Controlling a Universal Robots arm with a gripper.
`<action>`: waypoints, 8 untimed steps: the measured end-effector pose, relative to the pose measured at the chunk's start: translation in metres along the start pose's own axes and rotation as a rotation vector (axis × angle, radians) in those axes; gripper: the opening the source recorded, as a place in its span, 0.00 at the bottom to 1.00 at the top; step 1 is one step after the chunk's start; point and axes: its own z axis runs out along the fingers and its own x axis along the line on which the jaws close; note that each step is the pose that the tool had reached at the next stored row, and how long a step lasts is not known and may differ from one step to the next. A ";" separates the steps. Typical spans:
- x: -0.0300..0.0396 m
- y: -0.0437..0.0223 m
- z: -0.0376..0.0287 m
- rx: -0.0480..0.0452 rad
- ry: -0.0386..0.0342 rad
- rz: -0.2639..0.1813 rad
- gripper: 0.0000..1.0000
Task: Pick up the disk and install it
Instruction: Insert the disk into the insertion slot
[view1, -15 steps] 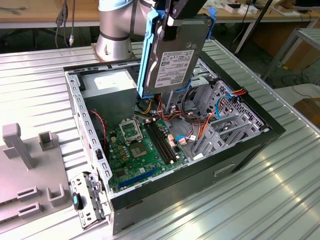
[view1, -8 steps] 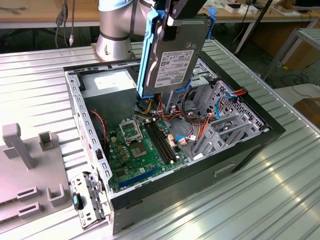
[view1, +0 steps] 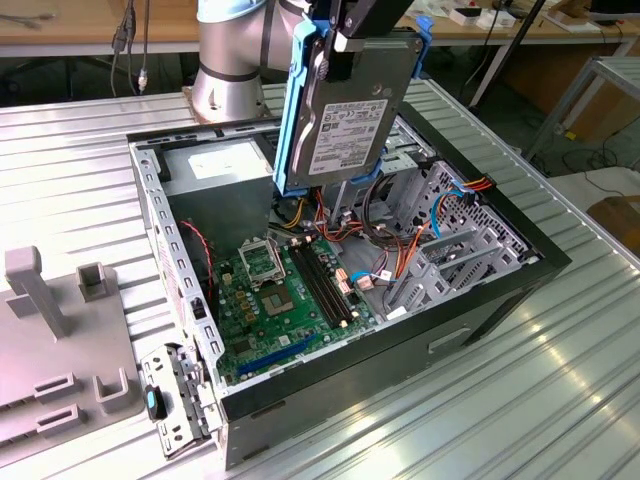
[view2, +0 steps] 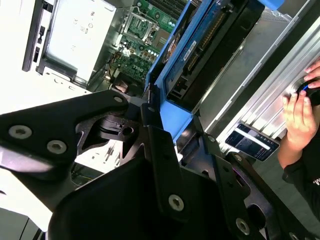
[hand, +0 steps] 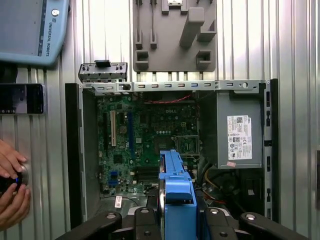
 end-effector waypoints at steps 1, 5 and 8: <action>0.0006 0.0000 0.0000 0.0000 0.0000 0.000 0.37; 0.0112 -0.0003 0.0005 -0.0001 0.0002 0.000 0.37; 0.0233 -0.0007 0.0012 -0.0001 0.0005 0.000 0.37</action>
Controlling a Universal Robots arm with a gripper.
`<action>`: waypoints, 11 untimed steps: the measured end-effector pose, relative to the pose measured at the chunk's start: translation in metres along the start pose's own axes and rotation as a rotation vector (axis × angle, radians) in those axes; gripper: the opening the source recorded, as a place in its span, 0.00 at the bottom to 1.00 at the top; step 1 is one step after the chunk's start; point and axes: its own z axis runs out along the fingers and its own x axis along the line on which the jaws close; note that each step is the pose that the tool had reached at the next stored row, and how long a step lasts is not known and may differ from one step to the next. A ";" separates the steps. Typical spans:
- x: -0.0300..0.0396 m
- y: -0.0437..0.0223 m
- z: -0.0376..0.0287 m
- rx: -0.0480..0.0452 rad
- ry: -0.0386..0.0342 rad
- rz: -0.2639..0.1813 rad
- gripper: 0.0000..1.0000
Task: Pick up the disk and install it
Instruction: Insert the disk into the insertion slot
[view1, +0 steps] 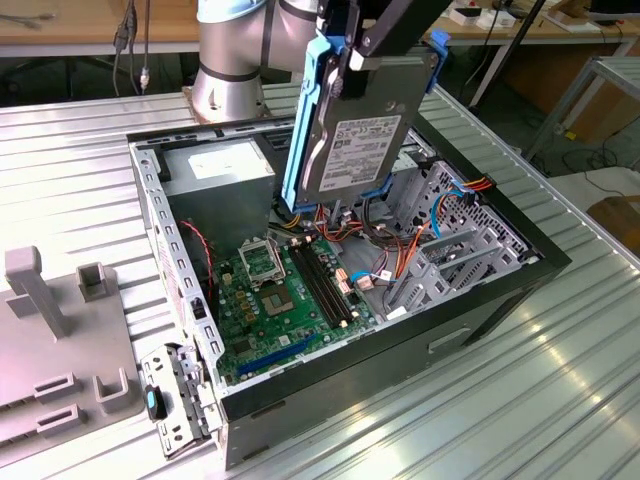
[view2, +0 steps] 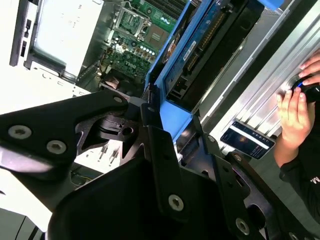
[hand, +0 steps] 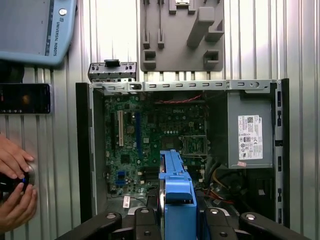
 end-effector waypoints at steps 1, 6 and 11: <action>0.0031 -0.0001 0.0003 0.0000 0.0001 0.000 0.37; 0.0077 -0.0057 0.0027 0.0000 0.0002 0.000 0.37; 0.0076 -0.0218 0.0047 0.0001 0.0002 0.000 0.37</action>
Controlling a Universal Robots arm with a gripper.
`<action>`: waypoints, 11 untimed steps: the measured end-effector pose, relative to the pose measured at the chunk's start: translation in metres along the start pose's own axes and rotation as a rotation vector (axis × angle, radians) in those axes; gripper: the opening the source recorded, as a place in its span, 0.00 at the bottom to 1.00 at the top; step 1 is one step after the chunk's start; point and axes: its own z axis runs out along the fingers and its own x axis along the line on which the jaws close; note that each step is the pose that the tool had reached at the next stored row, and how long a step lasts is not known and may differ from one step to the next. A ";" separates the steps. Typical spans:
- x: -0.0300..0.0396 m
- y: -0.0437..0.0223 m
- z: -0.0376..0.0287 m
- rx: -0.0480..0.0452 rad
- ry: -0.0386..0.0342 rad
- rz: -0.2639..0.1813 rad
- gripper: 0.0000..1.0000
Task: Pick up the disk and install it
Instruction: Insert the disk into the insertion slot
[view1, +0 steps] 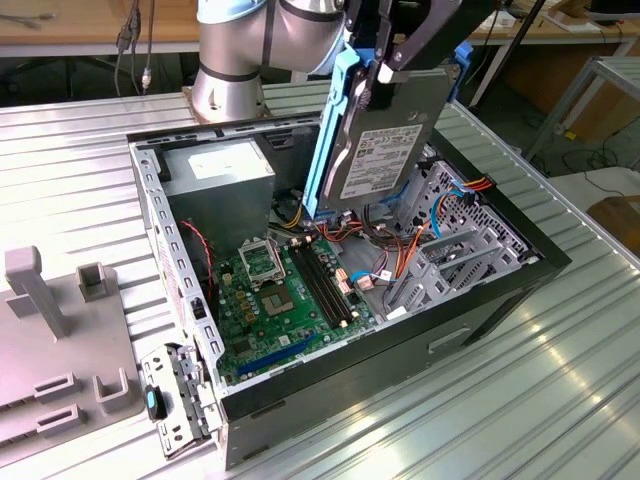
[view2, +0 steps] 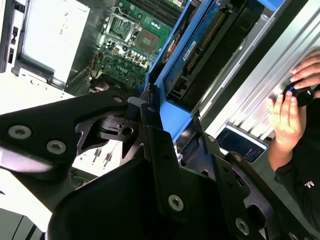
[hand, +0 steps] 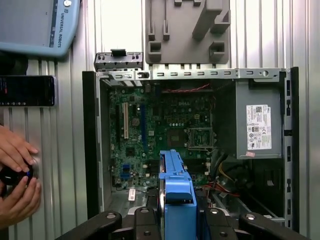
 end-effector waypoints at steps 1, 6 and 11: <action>-0.0001 -0.0026 0.0002 -0.0001 0.0001 0.000 0.37; -0.0006 -0.0231 0.0023 0.0000 -0.0002 0.000 0.37; -0.0009 -0.0308 0.0025 0.0000 0.0000 0.000 0.37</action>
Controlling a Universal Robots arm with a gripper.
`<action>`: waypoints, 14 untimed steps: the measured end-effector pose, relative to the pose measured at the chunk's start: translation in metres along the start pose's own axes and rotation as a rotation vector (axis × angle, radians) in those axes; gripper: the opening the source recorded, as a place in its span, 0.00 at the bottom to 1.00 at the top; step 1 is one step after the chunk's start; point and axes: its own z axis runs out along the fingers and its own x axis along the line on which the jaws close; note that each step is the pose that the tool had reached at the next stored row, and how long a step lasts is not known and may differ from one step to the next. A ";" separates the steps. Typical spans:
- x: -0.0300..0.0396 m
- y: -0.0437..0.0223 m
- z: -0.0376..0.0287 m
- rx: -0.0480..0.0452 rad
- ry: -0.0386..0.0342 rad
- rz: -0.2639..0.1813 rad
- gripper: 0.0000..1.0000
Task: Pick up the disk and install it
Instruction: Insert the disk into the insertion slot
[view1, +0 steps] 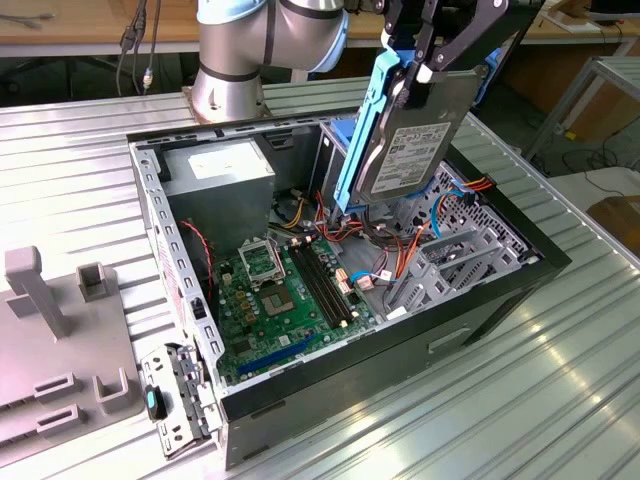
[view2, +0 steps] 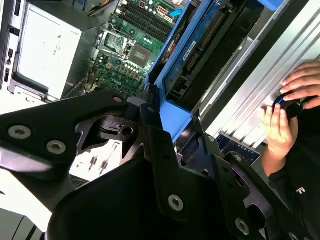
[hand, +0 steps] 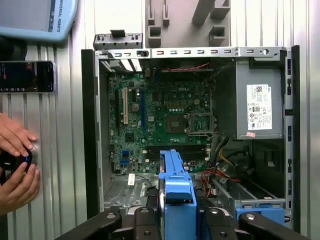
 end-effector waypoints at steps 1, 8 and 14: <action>0.0000 -0.0001 0.0000 0.0000 0.0000 0.000 0.37; 0.0000 -0.0002 0.0000 0.0000 0.0000 0.000 0.37; 0.0000 -0.0017 0.0001 0.0000 0.0000 0.000 0.37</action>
